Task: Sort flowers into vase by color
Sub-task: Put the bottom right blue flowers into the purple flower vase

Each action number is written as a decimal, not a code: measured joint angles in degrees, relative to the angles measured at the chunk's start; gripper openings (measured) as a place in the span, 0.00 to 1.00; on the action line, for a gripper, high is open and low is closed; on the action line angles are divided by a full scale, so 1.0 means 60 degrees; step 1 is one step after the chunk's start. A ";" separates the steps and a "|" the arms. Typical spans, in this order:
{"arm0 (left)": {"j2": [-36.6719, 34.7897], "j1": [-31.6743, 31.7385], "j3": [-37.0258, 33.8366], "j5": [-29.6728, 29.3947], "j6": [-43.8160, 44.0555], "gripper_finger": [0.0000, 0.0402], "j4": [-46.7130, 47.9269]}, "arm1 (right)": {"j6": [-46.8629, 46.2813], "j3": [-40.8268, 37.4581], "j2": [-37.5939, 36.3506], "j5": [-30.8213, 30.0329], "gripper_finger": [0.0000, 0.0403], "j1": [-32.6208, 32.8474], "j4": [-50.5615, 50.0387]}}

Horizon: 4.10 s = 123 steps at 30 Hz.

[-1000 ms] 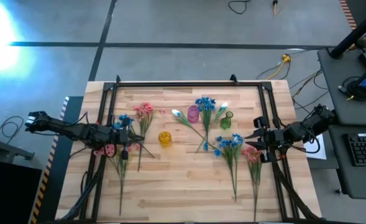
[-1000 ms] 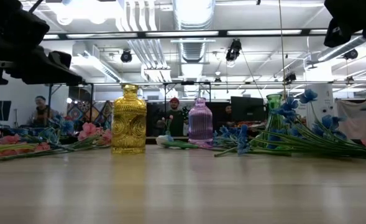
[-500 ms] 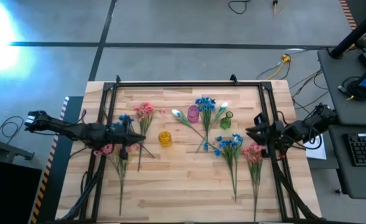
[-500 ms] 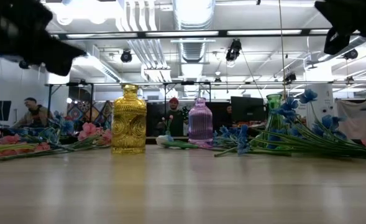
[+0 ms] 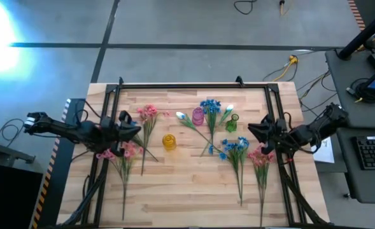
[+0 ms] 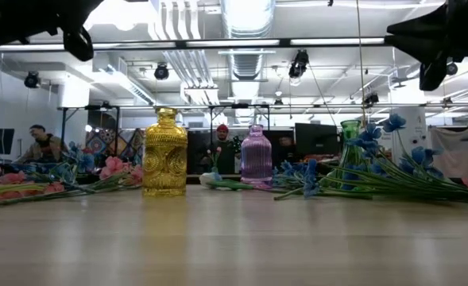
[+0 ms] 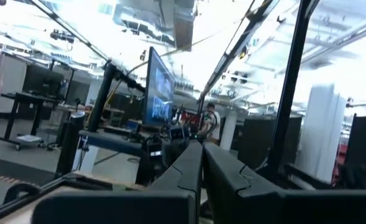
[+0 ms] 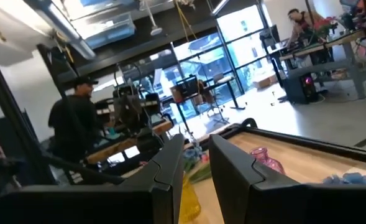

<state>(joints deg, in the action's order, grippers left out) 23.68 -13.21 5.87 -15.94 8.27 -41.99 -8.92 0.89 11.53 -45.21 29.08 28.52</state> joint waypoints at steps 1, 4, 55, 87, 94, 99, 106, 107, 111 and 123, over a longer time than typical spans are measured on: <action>0.0003 0.0000 0.0000 0.0000 0.0000 0.00 -0.0115 | 0.0152 0.0000 0.0031 -0.0001 0.17 0.0000 0.0009; 0.0070 0.0004 0.0000 -0.0003 -0.0033 0.00 -0.0594 | 0.0474 0.0000 0.0072 0.0004 0.17 0.0000 0.0057; 0.4903 -0.0047 0.7337 -0.4762 0.1220 0.00 1.1416 | -1.1227 1.0637 1.0169 0.4129 0.18 0.0171 -1.4969; 0.5082 -0.0594 0.6572 -0.6109 0.1963 0.00 1.1408 | -1.2824 1.0178 1.4343 0.6038 0.59 -0.0479 -1.3655; 0.5082 -0.0594 0.6572 -0.6109 0.1963 0.00 1.1404 | -1.2738 1.0178 1.4654 0.6077 0.59 -0.0707 -1.3690; 0.5093 -0.0594 0.6572 -0.6109 0.1956 0.00 1.1408 | -1.2020 1.0203 1.4578 0.6255 0.55 -0.0676 -1.2797; 0.5104 -0.0594 0.6572 -0.6109 0.1956 0.00 1.1408 | -1.2083 1.0715 1.4546 0.6965 0.51 -0.0510 -1.3274; 0.5104 -0.0594 0.6572 -0.6109 0.1956 0.00 1.1408 | -1.2193 1.0794 1.4526 0.6963 0.51 -0.0499 -1.3451; 0.5104 -0.0594 0.6572 -0.6109 0.1953 0.00 1.1408 | -1.2702 1.0870 1.4512 0.7053 0.55 -0.0492 -1.3681; 0.5104 -0.0594 0.6572 -0.6109 0.1954 0.00 1.1364 | -1.2529 1.0488 1.5012 0.6787 0.59 -0.0517 -1.2719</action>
<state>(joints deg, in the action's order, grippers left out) 54.30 -16.78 45.30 -52.60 19.99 26.20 -84.09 63.81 101.60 -4.49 25.98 -47.79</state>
